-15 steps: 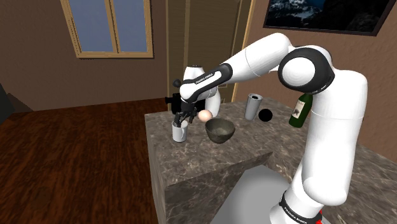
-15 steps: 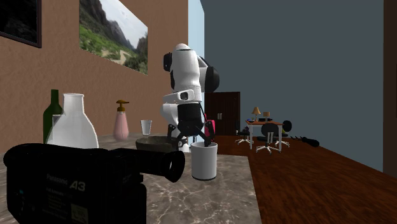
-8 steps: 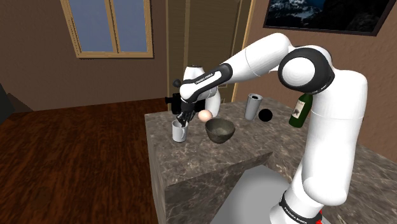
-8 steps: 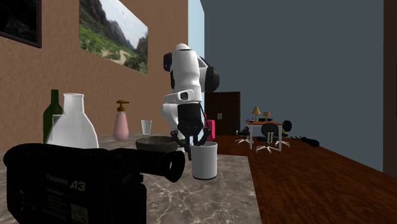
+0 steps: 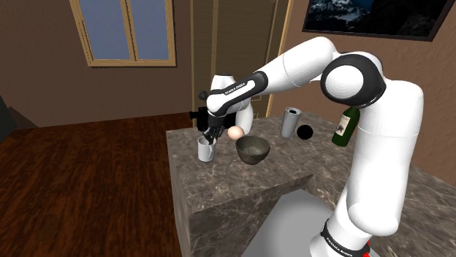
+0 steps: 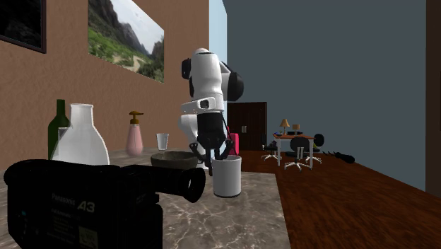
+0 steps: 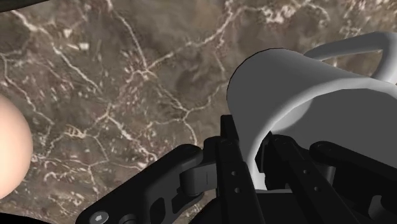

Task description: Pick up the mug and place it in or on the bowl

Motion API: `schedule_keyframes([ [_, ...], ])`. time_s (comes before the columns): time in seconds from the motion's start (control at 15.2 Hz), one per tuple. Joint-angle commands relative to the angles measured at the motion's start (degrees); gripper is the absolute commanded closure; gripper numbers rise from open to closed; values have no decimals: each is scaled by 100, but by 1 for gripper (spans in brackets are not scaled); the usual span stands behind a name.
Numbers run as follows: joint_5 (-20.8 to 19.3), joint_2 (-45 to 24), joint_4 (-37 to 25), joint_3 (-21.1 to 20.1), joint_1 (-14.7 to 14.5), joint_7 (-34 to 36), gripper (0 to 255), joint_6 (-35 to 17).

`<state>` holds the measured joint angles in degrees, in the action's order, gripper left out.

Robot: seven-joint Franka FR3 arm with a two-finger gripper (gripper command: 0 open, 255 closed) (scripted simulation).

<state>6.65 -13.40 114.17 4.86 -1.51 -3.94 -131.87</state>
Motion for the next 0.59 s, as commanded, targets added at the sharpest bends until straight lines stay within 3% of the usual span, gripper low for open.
schedule_keyframes([
  [0.0,-18,70,-50,4,-5,21,255,117],
  [0.53,-88,343,-332,21,-11,95,255,668],
])
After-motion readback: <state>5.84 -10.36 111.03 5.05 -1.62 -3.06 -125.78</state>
